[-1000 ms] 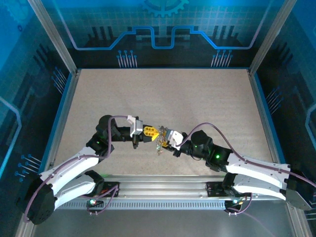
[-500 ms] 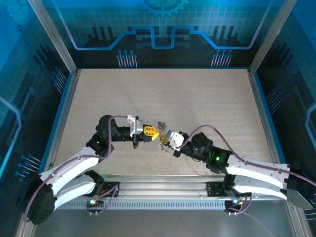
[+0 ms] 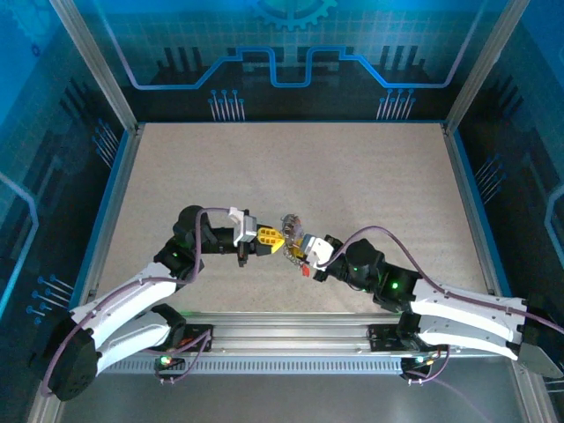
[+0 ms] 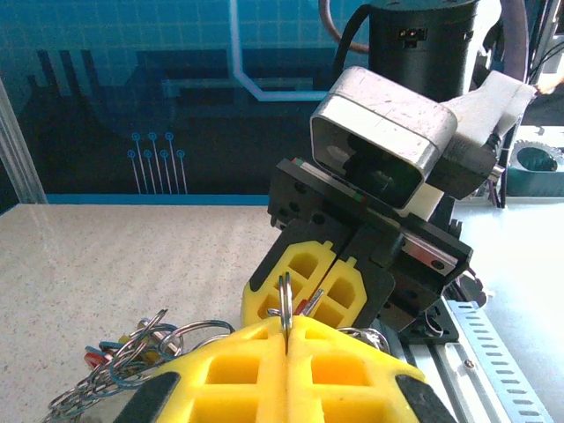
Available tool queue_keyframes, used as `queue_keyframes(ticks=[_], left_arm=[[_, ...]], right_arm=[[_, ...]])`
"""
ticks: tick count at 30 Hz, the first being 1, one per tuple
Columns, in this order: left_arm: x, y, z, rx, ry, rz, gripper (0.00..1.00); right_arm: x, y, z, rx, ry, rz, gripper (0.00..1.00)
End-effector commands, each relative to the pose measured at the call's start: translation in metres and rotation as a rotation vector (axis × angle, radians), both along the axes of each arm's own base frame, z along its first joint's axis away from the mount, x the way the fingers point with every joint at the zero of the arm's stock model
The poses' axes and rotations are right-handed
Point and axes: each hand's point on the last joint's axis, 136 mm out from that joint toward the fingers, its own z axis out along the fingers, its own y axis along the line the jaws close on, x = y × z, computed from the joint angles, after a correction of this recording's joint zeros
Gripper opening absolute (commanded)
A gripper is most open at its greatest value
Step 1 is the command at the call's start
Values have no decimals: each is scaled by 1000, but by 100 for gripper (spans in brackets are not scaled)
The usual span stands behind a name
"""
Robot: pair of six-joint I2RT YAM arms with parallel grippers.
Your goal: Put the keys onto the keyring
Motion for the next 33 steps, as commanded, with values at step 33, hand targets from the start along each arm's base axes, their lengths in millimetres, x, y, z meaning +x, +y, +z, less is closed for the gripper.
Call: queue_keyframes(ticks=[33], left_arm=[[1, 0, 9, -17, -36, 9, 0]], right_arm=[[-2, 11, 38, -79, 6, 149, 16]])
